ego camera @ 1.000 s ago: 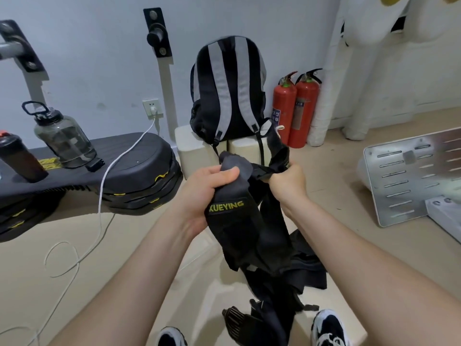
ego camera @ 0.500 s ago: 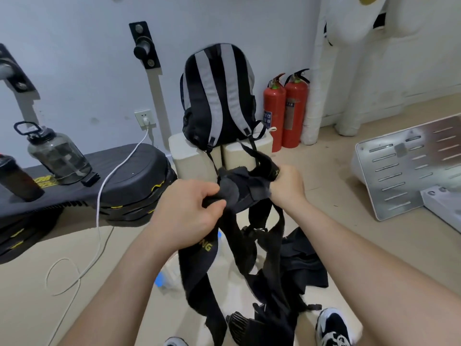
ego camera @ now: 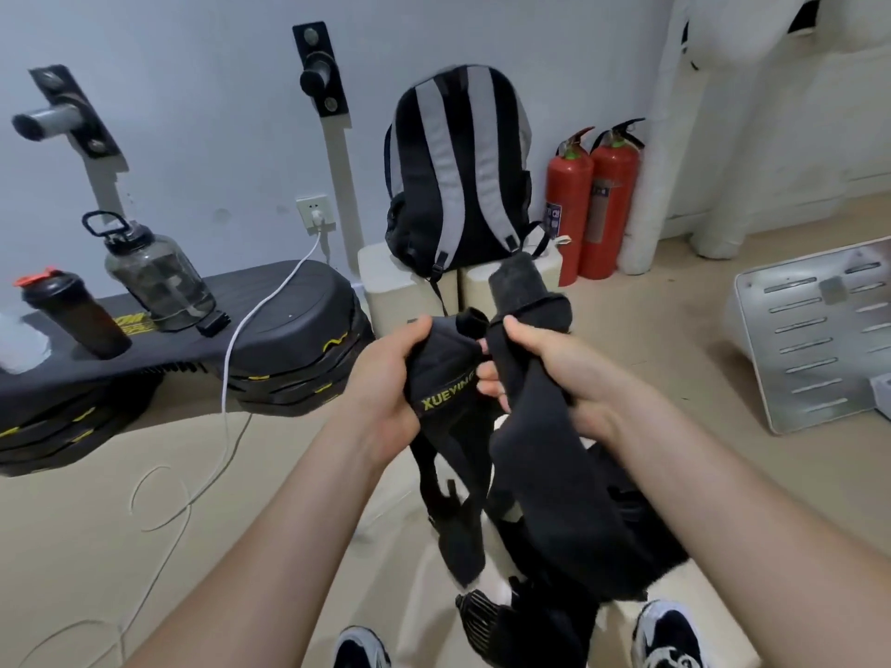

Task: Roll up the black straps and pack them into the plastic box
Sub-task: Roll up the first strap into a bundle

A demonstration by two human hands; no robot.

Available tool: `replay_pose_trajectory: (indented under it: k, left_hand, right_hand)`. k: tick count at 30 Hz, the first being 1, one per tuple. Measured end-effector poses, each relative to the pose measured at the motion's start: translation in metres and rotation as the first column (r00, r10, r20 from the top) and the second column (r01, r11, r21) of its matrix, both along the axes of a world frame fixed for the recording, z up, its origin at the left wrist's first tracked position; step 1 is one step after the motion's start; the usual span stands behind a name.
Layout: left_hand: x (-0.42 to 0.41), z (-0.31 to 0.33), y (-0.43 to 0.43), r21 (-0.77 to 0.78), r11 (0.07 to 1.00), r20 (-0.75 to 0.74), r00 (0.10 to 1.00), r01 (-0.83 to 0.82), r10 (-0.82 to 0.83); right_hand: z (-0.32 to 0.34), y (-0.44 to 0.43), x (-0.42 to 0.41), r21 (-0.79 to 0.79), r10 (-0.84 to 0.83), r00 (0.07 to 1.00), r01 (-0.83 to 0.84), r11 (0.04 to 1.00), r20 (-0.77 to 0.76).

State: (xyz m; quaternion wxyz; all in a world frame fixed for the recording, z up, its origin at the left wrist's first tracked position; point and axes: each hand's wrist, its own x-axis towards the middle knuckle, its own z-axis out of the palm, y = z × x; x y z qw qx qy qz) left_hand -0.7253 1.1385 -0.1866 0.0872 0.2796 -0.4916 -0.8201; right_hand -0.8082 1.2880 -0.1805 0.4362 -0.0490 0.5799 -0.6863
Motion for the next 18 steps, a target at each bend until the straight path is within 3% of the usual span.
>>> replay_pose_trajectory:
  k: [3, 7, 10, 13, 15, 18]
  left_hand:
    - [0.0, -0.004, 0.007, -0.09, 0.993, -0.018, 0.997, 0.074, -0.075]
    - [-0.001, -0.002, 0.015, -0.531, 0.831, 0.056, 0.985, 0.166, -0.161]
    - [-0.004, -0.002, 0.015, -0.63, 0.758, 0.057, 0.984, 0.167, -0.17]
    - [-0.005, 0.002, 0.017, -0.549, 0.827, 0.033, 0.992, 0.12, -0.123]
    - [-0.008, -0.002, 0.015, -0.38, 0.922, -0.013, 0.996, 0.072, -0.083]
    - [-0.013, -0.015, 0.014, -0.155, 0.987, -0.045, 0.998, 0.041, -0.049]
  right_hand:
    - [-0.009, -0.006, 0.0, -0.148, -0.105, 0.994, 0.101, 0.984, -0.015]
    - [-0.014, -0.008, 0.007, -0.084, -0.098, 0.968, 0.081, 0.993, -0.231]
    - [-0.014, -0.006, 0.004, -0.046, -0.138, 0.945, 0.131, 0.99, -0.297]
    - [-0.011, -0.004, 0.005, -0.009, -0.157, 0.901, 0.167, 0.986, -0.405]
    - [-0.011, -0.006, 0.004, 0.008, -0.202, 0.839, 0.238, 0.971, -0.505]
    - [-0.009, -0.008, -0.001, 0.009, -0.216, 0.708, 0.3, 0.954, -0.673]
